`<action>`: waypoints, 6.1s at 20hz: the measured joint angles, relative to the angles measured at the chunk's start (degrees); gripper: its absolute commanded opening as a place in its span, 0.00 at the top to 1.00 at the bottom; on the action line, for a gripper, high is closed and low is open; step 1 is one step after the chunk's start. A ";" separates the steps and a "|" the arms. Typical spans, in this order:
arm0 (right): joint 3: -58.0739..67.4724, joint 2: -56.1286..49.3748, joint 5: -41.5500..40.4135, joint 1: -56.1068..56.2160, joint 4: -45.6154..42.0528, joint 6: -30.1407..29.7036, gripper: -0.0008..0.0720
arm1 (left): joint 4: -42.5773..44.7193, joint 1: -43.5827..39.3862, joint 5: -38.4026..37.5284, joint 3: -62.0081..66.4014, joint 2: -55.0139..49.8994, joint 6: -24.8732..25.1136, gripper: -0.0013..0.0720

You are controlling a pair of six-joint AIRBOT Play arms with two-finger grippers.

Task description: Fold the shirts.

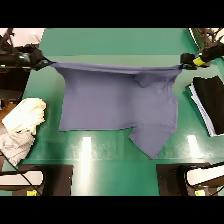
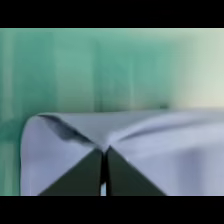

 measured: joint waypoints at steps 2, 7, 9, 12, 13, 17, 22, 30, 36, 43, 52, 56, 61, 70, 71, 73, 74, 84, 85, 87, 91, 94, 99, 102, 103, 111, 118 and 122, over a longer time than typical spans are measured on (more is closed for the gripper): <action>-0.07 -1.14 -6.45 0.66 0.04 0.52 0.97 | 0.35 -1.92 7.04 0.46 -2.47 1.27 0.95; -0.13 -2.23 -16.20 1.20 0.02 0.96 0.97 | 0.59 -4.50 18.08 2.12 -5.51 6.05 0.95; -0.39 -2.32 -16.57 1.31 -0.04 -0.15 0.97 | 1.92 -4.81 18.64 2.36 -6.10 7.02 0.95; -3.17 -2.38 -13.94 1.36 -0.26 -1.42 0.97 | 4.90 -5.03 14.23 2.47 -7.23 8.50 0.95; -4.74 -2.27 -12.96 1.44 -0.26 -1.62 0.97 | 6.14 -5.05 11.72 2.51 -7.80 9.01 0.95; -13.75 0.22 -11.67 2.19 -0.42 -2.08 0.97 | 10.10 -5.11 3.69 1.49 -9.29 10.03 0.95; -23.91 3.78 -13.20 2.71 -0.20 -1.86 0.67 | 11.89 -5.11 -1.16 -0.55 -9.77 10.08 0.47; -27.74 10.82 -4.15 -0.42 1.33 -3.43 0.43 | 13.99 -0.74 -17.62 0.92 -8.76 3.08 0.34; -30.69 21.40 5.86 -3.78 6.58 -8.09 0.43 | 14.99 4.57 -25.33 -11.45 1.22 2.38 0.34; -44.37 34.49 4.85 -4.46 10.21 -9.14 0.43 | 15.45 5.68 -20.96 -36.02 14.53 3.34 0.34; -50.16 42.16 4.09 -4.50 11.02 -9.27 0.46 | 14.97 4.96 -15.23 -43.98 16.76 3.58 0.34; -50.45 43.01 4.55 -4.50 11.04 -9.27 0.49 | 14.38 1.64 -13.16 -44.33 16.57 3.50 0.66; -50.66 43.21 6.43 -5.03 8.00 -9.09 0.49 | 14.45 0.22 -11.78 -44.44 16.48 3.08 0.95; -69.31 43.23 4.83 -17.22 9.64 -9.55 0.49 | 13.92 -0.07 -13.40 -43.98 17.27 3.58 0.95; -71.93 43.23 3.37 -17.88 10.91 -10.03 0.49 | 13.84 -0.07 -13.49 -43.95 17.31 3.63 0.95; -76.08 43.23 -0.35 -18.69 14.01 -10.80 0.49 | 13.75 -0.07 -13.57 -43.91 17.33 3.67 0.95; -77.68 43.23 -2.03 -18.91 15.39 -11.10 0.49 | 13.73 -0.07 -13.60 -43.91 17.33 3.65 0.95; -82.29 43.17 -10.16 -19.50 20.92 -13.16 0.97 | 13.68 -0.07 -13.86 -43.89 17.33 3.65 0.95; -81.88 43.17 -9.73 -19.50 20.39 -13.51 0.97 | 13.97 -0.07 -14.16 -43.80 17.33 3.67 0.95; -79.67 43.19 -6.32 -19.50 17.97 -13.92 0.97 | 14.86 -0.07 -15.45 -43.36 17.40 3.65 0.95; -72.59 46.42 6.16 -19.50 9.90 -14.16 0.97 | 16.83 -0.11 -18.88 -42.91 21.42 3.65 0.95; -68.35 52.04 14.71 -19.50 2.10 -13.14 0.97 | 18.08 -0.11 -23.37 -42.77 28.02 3.34 0.95; -64.59 61.11 20.04 -19.50 -2.58 -11.69 0.97 | 17.38 -0.13 -31.63 -42.53 37.09 0.17 0.95; -62.07 61.81 17.68 -19.50 -0.46 -11.39 0.97 | 14.95 -0.15 -28.87 -41.38 38.60 -0.70 0.95; -60.89 60.83 16.41 -19.45 0.55 -11.32 0.97 | 14.21 -0.13 -26.56 -40.94 38.75 -0.87 0.95; -50.36 43.74 6.14 -12.22 2.84 -11.19 0.97 | 9.66 -0.15 -12.92 -36.70 30.36 0.70 0.95; -39.56 27.47 -0.87 -7.13 3.80 -9.25 0.92 | 4.46 -0.15 -6.67 -26.67 14.43 3.10 0.93; -33.24 18.40 -4.48 -7.15 9.62 -8.57 0.31 | 3.65 -0.04 -3.91 -22.18 7.96 3.04 0.14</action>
